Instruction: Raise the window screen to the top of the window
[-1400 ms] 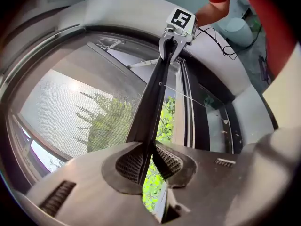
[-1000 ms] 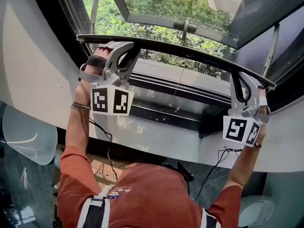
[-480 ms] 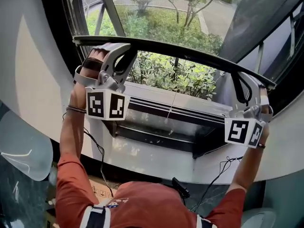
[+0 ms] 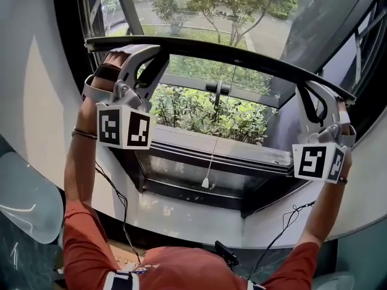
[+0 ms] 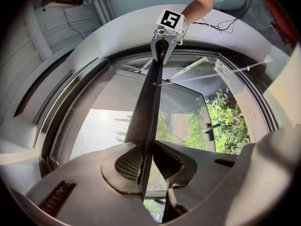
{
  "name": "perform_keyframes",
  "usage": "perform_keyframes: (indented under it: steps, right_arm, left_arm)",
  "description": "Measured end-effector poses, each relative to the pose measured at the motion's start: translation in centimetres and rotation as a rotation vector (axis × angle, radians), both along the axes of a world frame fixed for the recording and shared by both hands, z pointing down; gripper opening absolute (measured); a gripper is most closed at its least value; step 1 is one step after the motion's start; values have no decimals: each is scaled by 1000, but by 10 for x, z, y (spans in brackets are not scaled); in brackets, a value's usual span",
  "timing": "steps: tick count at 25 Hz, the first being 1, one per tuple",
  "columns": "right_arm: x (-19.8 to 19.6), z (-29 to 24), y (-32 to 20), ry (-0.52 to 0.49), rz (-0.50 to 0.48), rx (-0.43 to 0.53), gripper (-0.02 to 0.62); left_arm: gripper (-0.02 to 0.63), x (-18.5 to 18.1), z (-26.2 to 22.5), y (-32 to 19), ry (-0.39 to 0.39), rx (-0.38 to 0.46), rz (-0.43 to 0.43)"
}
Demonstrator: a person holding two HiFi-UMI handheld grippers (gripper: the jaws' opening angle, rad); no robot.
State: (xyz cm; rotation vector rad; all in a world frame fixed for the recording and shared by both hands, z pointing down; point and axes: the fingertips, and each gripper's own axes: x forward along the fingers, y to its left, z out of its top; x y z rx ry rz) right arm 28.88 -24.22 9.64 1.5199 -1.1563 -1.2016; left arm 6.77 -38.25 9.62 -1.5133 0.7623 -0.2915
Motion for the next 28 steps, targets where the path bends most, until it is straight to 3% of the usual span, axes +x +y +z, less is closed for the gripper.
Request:
perform_keyframes:
  steps: [11,28]
  right_arm:
    - [5,-59,-3,55,-9,48,52]
    - [5,-161,-5,123,9,147,51]
  left_arm:
    - [77,4,-60,-2,68,68,35]
    - [78,5,-162,-4,100,130,50]
